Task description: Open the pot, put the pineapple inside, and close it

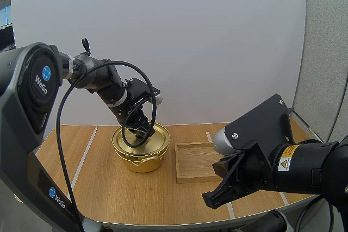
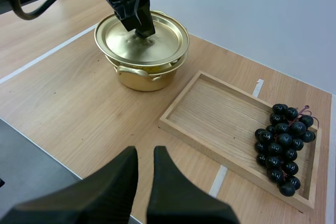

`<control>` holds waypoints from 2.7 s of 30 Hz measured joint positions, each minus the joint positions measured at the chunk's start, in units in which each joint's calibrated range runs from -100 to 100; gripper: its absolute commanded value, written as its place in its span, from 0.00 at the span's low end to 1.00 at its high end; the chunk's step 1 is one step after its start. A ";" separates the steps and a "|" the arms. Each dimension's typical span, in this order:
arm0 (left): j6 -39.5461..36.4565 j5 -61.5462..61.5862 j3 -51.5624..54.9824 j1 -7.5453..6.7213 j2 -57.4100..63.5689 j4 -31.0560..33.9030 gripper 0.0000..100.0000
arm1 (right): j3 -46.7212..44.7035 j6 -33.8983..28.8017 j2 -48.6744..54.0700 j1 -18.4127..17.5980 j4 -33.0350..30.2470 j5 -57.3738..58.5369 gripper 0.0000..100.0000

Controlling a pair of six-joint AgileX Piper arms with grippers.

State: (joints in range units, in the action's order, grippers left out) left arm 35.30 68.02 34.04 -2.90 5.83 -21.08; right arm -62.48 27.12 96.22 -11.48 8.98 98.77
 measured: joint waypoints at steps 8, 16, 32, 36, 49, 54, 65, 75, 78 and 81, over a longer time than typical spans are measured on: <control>0.00 -2.91 0.45 0.00 0.00 0.00 0.00 | 0.00 0.00 0.00 0.00 0.00 0.00 0.21; 0.00 -7.09 2.37 0.00 -1.94 0.00 0.00 | 0.00 0.00 0.00 0.00 0.00 0.00 0.21; 1.12 -8.18 2.76 0.00 -2.87 -2.98 0.00 | 0.00 0.00 0.00 0.00 0.00 0.00 0.21; 1.12 -8.69 2.76 0.00 -3.78 -3.07 0.00 | 0.00 0.00 0.00 0.00 0.00 0.00 0.21; 1.12 -9.03 2.76 0.00 -3.92 -3.07 0.00 | 0.00 0.00 0.00 0.00 0.00 0.00 0.17; 1.12 -9.02 2.76 0.00 -3.92 -3.07 0.00 | 0.00 0.00 0.00 0.00 0.00 0.00 0.00; 1.12 -9.02 2.76 0.00 -3.92 -3.07 0.00 | 0.00 0.00 0.00 0.00 0.21 0.00 0.00; 1.12 -9.02 2.76 0.08 -3.92 -3.46 0.00 | 0.00 0.00 0.00 0.00 0.21 0.00 0.00; 1.12 -9.97 3.19 0.08 -3.92 -3.81 0.00 | 0.00 0.00 0.00 0.00 0.21 0.00 0.00; 1.12 -11.62 4.22 0.08 -3.92 -4.16 0.00 | 0.00 0.00 0.00 0.00 0.21 0.00 0.00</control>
State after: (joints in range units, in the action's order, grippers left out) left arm 36.42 56.41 38.26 -2.82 1.91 -25.24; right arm -62.48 27.12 96.22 -11.48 9.19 98.77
